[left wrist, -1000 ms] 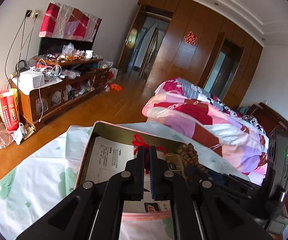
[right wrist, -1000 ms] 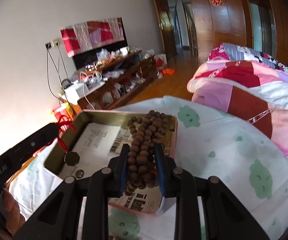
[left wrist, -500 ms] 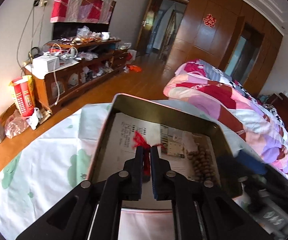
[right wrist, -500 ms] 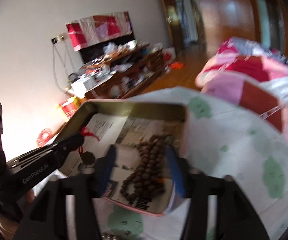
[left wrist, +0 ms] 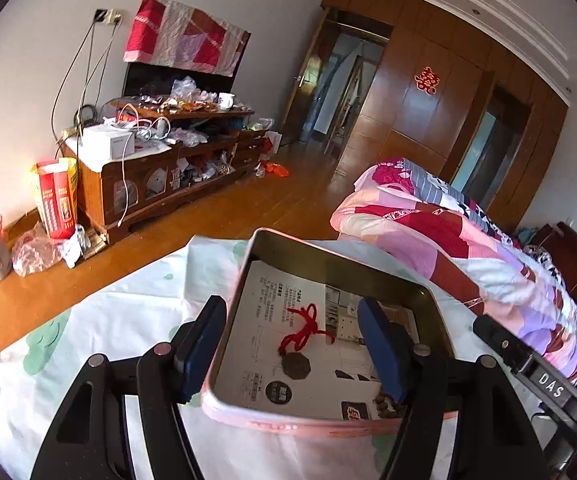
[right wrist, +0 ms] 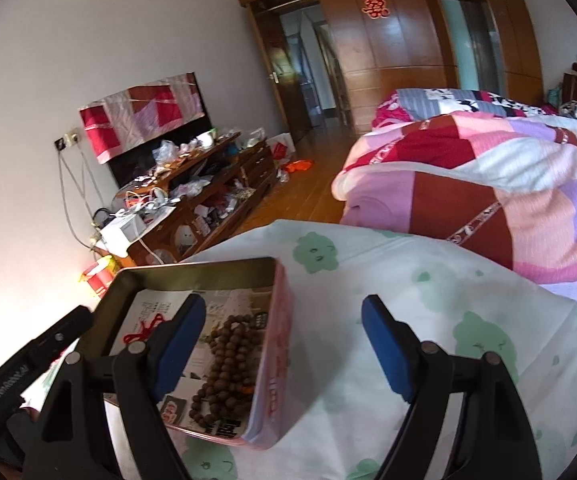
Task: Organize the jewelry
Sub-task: 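Carry both items into the pink tin and open both tools to release, then move both tools back over the remaining jewelry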
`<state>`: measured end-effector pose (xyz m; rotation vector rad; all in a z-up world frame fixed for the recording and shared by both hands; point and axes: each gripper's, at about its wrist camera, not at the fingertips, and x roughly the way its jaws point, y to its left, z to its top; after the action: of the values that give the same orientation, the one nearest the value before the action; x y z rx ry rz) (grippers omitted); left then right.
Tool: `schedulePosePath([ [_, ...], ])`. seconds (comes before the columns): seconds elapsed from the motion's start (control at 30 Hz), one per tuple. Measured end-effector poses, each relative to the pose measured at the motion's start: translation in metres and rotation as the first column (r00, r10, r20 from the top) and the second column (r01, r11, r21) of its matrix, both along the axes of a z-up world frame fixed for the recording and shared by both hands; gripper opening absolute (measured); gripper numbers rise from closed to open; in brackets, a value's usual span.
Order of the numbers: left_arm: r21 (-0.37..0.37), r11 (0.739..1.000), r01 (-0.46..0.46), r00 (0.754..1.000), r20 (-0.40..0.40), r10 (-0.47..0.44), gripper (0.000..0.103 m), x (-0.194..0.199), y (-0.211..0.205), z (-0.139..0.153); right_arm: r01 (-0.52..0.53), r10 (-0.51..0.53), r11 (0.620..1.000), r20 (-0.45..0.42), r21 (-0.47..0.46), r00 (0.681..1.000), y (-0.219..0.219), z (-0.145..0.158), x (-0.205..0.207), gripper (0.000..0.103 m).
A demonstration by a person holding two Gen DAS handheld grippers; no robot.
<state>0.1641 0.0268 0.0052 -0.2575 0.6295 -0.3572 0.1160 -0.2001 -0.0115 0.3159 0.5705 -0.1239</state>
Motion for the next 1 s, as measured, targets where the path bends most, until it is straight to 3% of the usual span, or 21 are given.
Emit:
schedulePosePath([
  [0.17,-0.045,0.999,-0.006,1.0,0.005,0.006,0.068,-0.021,0.014,0.007,0.013,-0.012,1.0,-0.042,0.019,0.999,-0.008,-0.001,-0.014,0.083],
  [0.5,-0.038,0.999,0.023,1.0,-0.005,-0.023,0.068,-0.068,0.025,0.001,-0.02,0.02,1.0,-0.079,-0.002,0.997,-0.001,-0.008,-0.061,0.083],
  [0.63,-0.019,0.999,0.05,0.999,-0.007,-0.05,0.068,-0.086,0.025,-0.002,-0.046,0.045,0.999,-0.091,-0.015,0.995,0.005,-0.012,-0.075,0.083],
  [1.0,0.084,0.989,0.122,0.988,-0.104,-0.113,0.068,-0.127,0.013,-0.017,-0.125,0.121,0.992,-0.146,-0.019,0.982,0.023,-0.022,-0.106,0.083],
])
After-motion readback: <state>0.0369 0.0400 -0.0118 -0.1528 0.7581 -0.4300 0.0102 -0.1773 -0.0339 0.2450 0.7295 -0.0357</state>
